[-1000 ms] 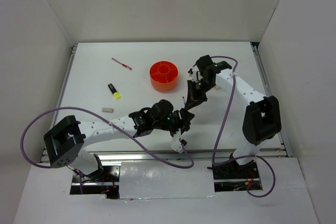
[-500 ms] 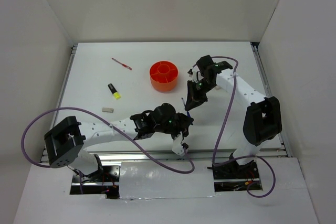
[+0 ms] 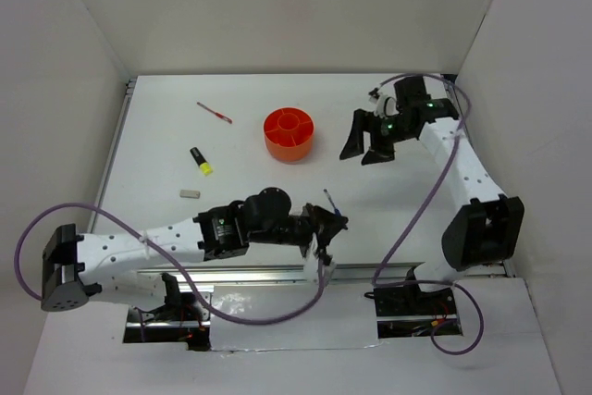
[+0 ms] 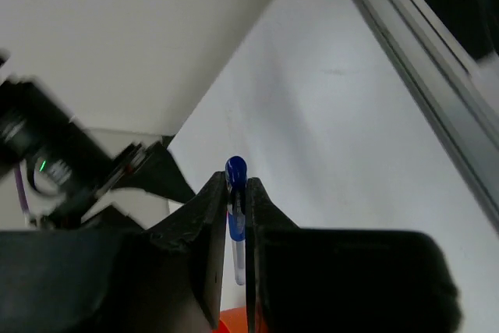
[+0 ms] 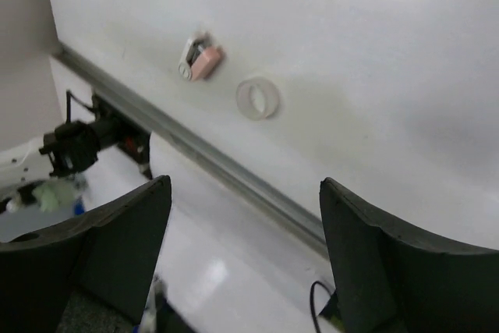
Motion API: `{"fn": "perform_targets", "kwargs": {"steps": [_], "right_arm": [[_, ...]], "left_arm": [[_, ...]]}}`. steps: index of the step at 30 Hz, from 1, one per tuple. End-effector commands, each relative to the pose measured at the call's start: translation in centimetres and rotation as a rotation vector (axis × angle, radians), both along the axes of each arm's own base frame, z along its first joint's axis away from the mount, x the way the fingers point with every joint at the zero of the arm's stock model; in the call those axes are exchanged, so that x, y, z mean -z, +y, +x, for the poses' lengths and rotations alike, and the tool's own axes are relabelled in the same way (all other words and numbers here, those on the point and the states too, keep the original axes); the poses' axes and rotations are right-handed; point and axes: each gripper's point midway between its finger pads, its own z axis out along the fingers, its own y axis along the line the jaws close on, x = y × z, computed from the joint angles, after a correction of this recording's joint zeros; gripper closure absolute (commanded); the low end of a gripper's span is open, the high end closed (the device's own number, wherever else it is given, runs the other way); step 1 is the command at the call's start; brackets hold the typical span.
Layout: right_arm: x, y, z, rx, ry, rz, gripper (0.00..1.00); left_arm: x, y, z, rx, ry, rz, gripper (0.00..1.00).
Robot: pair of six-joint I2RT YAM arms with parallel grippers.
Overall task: Sort the stationery into containers
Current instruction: Place the pen in the storage box.
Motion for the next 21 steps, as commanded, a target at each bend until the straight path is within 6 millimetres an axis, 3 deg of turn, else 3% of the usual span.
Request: {"fn": "perform_targets", "kwargs": {"steps": [1, 2, 3, 4, 5, 6, 7, 9, 10, 14, 15, 17, 19, 21], "right_arm": [[-5.9, -2.4, 1.8, 0.051, -0.309, -0.007, 0.17], [-6.9, -3.2, 2.3, 0.071, -0.382, -0.028, 0.17], [-7.1, -3.7, 2.4, 0.081, -0.406, -0.041, 0.16], [-7.0, -4.6, 2.7, 0.104, -0.419, -0.056, 0.16], [-7.5, -4.9, 2.6, 0.097, -0.455, -0.060, 0.16], [-7.0, -5.3, 2.6, 0.103, -0.452, -0.062, 0.16], [-7.0, -6.1, 2.8, 0.119, -0.471, -0.065, 0.16], [-6.3, -6.5, 2.8, 0.121, -0.458, -0.064, 0.16], [-5.9, -6.6, 2.8, 0.118, -0.444, -0.069, 0.17], [-4.8, -8.2, 3.5, 0.162, -0.409, -0.069, 0.18], [-4.7, -8.4, 3.8, 0.166, -0.414, -0.067, 0.19], [-4.5, -8.9, 4.3, 0.179, -0.411, -0.074, 0.19], [-4.7, -9.4, 4.9, 0.195, -0.418, -0.079, 0.19], [-4.5, -9.8, 5.1, 0.202, -0.410, -0.086, 0.20]], "left_arm": [[-11.8, -0.3, 1.3, -0.198, 0.397, -0.320, 1.00], [-12.9, -0.4, 2.5, -0.237, 0.467, -0.355, 1.00], [-13.9, 0.5, 5.3, -0.318, 0.598, -0.422, 1.00], [-16.8, 1.3, 6.8, -0.343, 0.640, -0.507, 1.00], [-17.6, 2.6, 10.8, -0.430, 0.736, -0.597, 1.00], [-18.6, 3.0, 13.1, -0.462, 0.772, -0.642, 1.00], [-19.3, 5.2, 16.7, -0.523, 0.775, -0.711, 1.00], [-20.7, 6.7, 19.5, -0.541, 0.848, -0.808, 1.00], [-20.4, 8.0, 22.4, -0.581, 0.846, -0.853, 1.00], [-20.6, 10.1, 27.6, -0.623, 0.834, -0.938, 1.00], [-19.3, 10.2, 29.3, -0.648, 0.840, -0.941, 1.00], [-18.9, 11.2, 31.9, -0.668, 0.832, -0.985, 1.00], [-18.4, 11.7, 32.9, -0.633, 0.858, -0.980, 1.00], [-16.6, 11.7, 34.4, -0.652, 0.903, -0.956, 1.00]]}}
